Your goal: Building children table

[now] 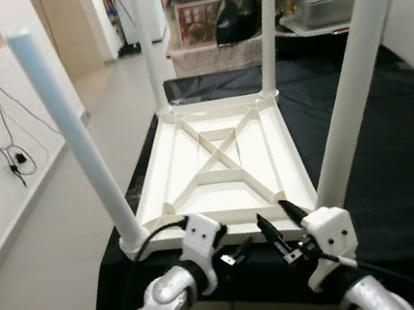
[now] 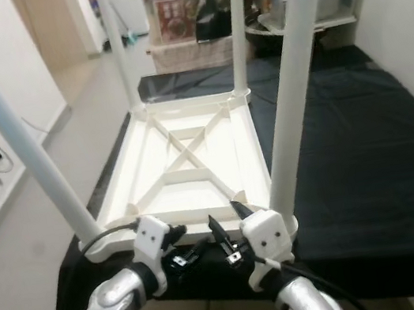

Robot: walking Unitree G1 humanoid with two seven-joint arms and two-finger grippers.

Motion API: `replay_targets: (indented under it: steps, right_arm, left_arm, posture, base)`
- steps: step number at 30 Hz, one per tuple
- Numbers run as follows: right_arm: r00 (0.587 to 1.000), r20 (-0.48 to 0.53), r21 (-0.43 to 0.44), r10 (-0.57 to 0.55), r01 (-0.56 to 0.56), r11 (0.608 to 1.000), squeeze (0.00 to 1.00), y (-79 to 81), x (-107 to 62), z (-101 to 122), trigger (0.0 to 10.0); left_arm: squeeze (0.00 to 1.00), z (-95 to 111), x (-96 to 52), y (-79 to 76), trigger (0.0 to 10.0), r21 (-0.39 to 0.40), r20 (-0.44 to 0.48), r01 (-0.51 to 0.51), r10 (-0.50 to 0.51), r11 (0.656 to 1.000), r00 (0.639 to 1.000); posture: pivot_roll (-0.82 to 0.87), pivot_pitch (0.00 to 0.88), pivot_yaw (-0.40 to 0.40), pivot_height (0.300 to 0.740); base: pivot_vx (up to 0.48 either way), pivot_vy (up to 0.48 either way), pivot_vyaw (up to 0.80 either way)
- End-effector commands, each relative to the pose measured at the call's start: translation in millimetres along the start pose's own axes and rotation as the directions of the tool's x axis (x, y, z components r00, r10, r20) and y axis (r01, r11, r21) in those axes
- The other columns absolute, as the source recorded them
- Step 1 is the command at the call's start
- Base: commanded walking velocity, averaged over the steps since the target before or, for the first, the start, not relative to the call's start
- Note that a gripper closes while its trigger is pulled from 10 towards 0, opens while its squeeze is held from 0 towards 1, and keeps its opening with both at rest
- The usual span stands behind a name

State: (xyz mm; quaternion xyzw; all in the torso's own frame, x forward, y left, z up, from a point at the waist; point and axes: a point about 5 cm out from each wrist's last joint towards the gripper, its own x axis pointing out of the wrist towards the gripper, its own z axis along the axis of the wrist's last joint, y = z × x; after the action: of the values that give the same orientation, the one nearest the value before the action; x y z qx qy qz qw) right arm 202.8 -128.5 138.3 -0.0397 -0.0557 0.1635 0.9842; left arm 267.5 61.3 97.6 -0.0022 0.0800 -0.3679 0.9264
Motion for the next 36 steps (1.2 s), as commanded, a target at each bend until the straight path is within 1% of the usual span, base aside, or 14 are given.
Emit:
replay_targets:
  steps: [1,4,5,6,7,11,17,18,21,23,27,28,35,36]
  right_arm:
    - [0.999,0.049,-0.018,-0.019,0.02,1.0,1.0,0.6,-0.1,8,10.0]
    - [0.973,0.122,-0.079,-0.195,0.205,0.976,1.0,-18.6,-4.3,24,10.0]
    - [0.973,0.122,-0.079,-0.195,0.205,0.976,1.0,-18.6,-4.3,24,10.0]
    - [0.954,0.16,-0.115,-0.252,0.271,0.956,0.58,-25.1,-5.5,32,10.0]
    - [0.935,0.194,-0.141,-0.298,0.327,0.934,0.0,-30.5,-6.2,40,10.0]
    - [0.882,0.31,-0.201,-0.355,0.426,0.882,0.0,-38.1,-2.3,66,10.0]
    - [0.832,0.472,-0.21,-0.293,0.429,0.879,0.0,-29.8,15.9,108,10.0]
    - [0.832,0.472,-0.21,-0.293,0.429,0.879,0.0,-29.8,15.9,108,10.0]
    - [0.748,0.539,-0.207,-0.386,0.562,0.801,0.0,-43.7,18.6,126,10.0]
    - [0.732,0.513,-0.189,-0.448,0.606,0.773,0.0,-53.2,19.3,123,10.0]
    - [0.753,0.438,-0.149,-0.491,0.599,0.786,0.0,-60.1,23.9,111,10.0]
    - [0.783,0.354,-0.077,-0.511,0.569,0.818,0.0,-62.8,28.5,97,10.0]
    - [0.829,0.212,0.026,-0.518,0.525,0.851,0.0,-61.4,34.5,76,10.0]
    - [0.823,0.186,0.071,-0.536,0.533,0.843,0.0,-63.1,34.8,73,3.2]
  left_arm:
    - [0.0,-4,-1.1,3.8,10.0,0.002,-0.019,-0.011,0.011,1.0,1.0]
    - [0.0,-3,-1.4,3.9,10.0,-0.002,-0.018,-0.013,0.012,1.0,1.0]
    - [0.0,-3,-1.4,3.9,10.0,-0.002,-0.018,-0.013,0.012,1.0,1.0]
    - [0.0,-4,-1.5,4.2,10.0,-0.004,-0.019,-0.011,0.011,1.0,1.0]
    - [0.0,-4,-1.4,4.7,10.0,-0.005,-0.021,-0.009,0.009,1.0,1.0]
    - [0.0,-4,-1.1,5.6,10.0,-0.006,-0.024,-0.006,0.006,1.0,1.0]
    - [0.0,-5,-0.2,6.5,10.0,-0.007,-0.028,-0.004,0.004,1.0,1.0]
    - [0.0,-5,-0.2,6.5,10.0,-0.007,-0.028,-0.004,0.004,1.0,1.0]
    - [0.0,-6,0.0,6.7,10.0,-0.007,-0.03,-0.003,0.003,1.0,1.0]
    - [0.0,-6,0.0,6.6,10.0,-0.008,-0.03,-0.002,0.002,1.0,1.0]
    - [0.0,-7,-0.3,6.3,10.0,-0.009,-0.031,0.001,-0.001,1.0,1.0]
    - [0.0,-7,-0.8,5.7,10.0,-0.011,-0.032,0.006,-0.006,1.0,0.999]
    - [0.0,-1,-3.5,1.5,10.0,0.019,0.011,0.022,-0.022,1.0,1.0]
    - [0.0,3,-4.7,-1.6,10.0,0.052,0.037,0.035,-0.037,0.998,0.999]
  posture:
    - [0.15,0.0,-0.026,0.74]
    - [0.15,0.0,-0.022,0.74]
    - [0.15,0.0,-0.022,0.74]
    - [0.14,0.0,-0.018,0.74]
    - [0.14,0.0,-0.015,0.74]
    - [0.14,0.0,-0.01,0.74]
    - [0.14,0.0,-0.005,0.74]
    - [0.14,0.0,-0.005,0.74]
    - [0.15,0.0,-0.009,0.74]
    - [0.15,0.0,-0.009,0.74]
    - [0.15,0.0,-0.005,0.74]
    - [0.15,0.0,-0.008,0.74]
    - [0.16,0.0,-0.012,0.74]
    - [0.16,0.0,-0.012,0.74]
  base:
    - [0.0,0.0,0.0]
    - [0.0,0.0,0.0]
    - [0.0,0.0,0.0]
    - [0.0,0.0,0.0]
    - [0.0,0.0,0.0]
    - [0.0,0.0,0.0]
    - [0.0,0.0,0.0]
    - [0.0,0.0,0.0]
    - [0.0,0.0,0.0]
    - [0.0,0.0,0.0]
    - [0.0,0.0,0.0]
    - [0.0,0.0,0.0]
    - [0.0,0.0,0.0]
    - [0.0,0.0,0.0]
